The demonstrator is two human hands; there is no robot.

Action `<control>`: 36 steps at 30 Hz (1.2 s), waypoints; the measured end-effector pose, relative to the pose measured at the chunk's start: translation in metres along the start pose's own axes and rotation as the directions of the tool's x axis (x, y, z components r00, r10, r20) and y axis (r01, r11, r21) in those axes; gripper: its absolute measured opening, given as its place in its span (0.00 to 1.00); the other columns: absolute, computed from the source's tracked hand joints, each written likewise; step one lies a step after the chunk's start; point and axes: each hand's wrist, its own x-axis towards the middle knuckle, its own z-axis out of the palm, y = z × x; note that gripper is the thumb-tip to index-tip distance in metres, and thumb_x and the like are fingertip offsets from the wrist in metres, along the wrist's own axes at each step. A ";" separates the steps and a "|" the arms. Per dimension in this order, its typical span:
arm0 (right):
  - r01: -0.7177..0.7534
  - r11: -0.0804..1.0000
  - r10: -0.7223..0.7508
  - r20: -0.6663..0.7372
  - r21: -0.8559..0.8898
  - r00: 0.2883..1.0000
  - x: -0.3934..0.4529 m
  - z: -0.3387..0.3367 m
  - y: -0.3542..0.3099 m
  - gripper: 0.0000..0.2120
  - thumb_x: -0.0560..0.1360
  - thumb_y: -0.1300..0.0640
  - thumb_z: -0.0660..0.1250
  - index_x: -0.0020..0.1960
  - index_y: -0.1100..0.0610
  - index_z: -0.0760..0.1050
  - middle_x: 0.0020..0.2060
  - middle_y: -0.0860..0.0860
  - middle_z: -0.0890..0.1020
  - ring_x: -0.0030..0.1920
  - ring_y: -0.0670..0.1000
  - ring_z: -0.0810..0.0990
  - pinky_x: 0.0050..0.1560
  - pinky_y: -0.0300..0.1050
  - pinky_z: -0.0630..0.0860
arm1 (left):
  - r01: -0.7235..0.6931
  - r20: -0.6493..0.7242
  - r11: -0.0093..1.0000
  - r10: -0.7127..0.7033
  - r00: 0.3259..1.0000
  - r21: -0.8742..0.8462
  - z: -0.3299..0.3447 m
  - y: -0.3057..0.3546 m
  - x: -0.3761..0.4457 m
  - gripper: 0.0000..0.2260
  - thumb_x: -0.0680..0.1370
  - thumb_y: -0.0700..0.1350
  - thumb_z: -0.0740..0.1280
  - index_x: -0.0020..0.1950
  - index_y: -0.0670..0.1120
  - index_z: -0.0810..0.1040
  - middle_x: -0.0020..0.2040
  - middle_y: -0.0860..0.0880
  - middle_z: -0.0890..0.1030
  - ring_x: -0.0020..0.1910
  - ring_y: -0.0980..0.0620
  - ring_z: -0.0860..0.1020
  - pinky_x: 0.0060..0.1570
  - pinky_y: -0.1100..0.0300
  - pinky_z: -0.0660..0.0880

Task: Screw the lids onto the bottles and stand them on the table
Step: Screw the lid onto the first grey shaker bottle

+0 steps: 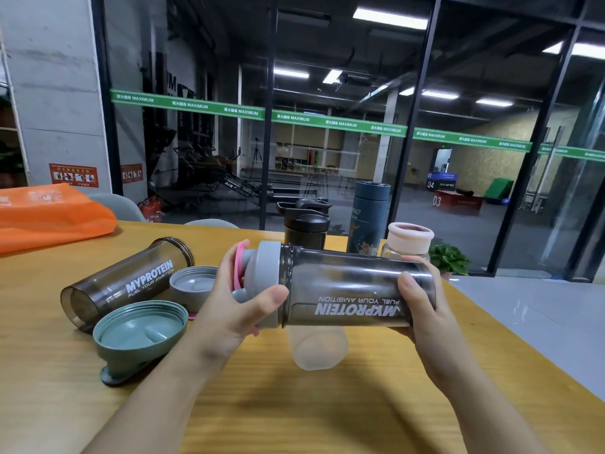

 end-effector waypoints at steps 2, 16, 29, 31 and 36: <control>-0.020 0.999 0.020 0.015 -0.026 1.000 0.000 0.000 -0.002 0.20 0.62 0.33 0.64 0.54 0.30 0.70 0.53 0.46 0.82 0.52 0.52 0.82 0.58 0.62 0.75 | -0.017 0.006 1.000 0.017 1.000 0.026 -0.001 0.002 -0.001 0.46 0.54 0.57 0.74 0.71 0.64 0.60 0.57 0.49 0.76 0.35 0.56 0.76 0.28 0.66 0.68; -0.227 0.972 0.222 0.072 0.067 0.972 0.003 -0.001 -0.012 0.25 0.62 0.32 0.59 0.56 0.39 0.74 0.49 0.51 0.82 0.41 0.53 0.83 0.35 0.49 0.79 | -0.128 0.006 0.970 0.130 0.992 0.206 0.001 0.011 -0.008 0.42 0.54 0.61 0.72 0.63 0.81 0.55 0.66 0.62 0.68 0.37 0.60 0.79 0.29 0.65 0.72; 0.094 0.995 -0.097 0.124 0.030 0.988 -0.004 -0.003 -0.008 0.28 0.60 0.46 0.71 0.60 0.37 0.71 0.56 0.51 0.79 0.50 0.47 0.82 0.45 0.38 0.78 | 0.082 0.037 0.995 -0.080 0.996 -0.062 -0.003 0.015 -0.003 0.38 0.54 0.58 0.75 0.63 0.73 0.66 0.62 0.57 0.77 0.54 0.46 0.81 0.54 0.39 0.77; 0.120 0.992 -0.123 0.150 0.029 0.981 -0.006 -0.004 -0.010 0.33 0.58 0.47 0.72 0.63 0.40 0.68 0.55 0.50 0.78 0.46 0.42 0.82 0.44 0.33 0.77 | 0.118 0.054 0.989 -0.113 0.992 -0.087 -0.004 0.015 -0.003 0.37 0.55 0.58 0.75 0.62 0.71 0.68 0.62 0.55 0.77 0.54 0.45 0.82 0.49 0.40 0.79; 0.021 0.988 -0.043 0.144 0.150 0.989 -0.001 -0.005 -0.007 0.34 0.60 0.47 0.71 0.66 0.38 0.69 0.63 0.41 0.76 0.55 0.51 0.80 0.55 0.50 0.74 | 0.050 0.048 0.998 -0.048 0.998 -0.048 -0.004 0.014 -0.003 0.39 0.55 0.58 0.75 0.64 0.71 0.65 0.61 0.55 0.77 0.55 0.44 0.80 0.53 0.37 0.77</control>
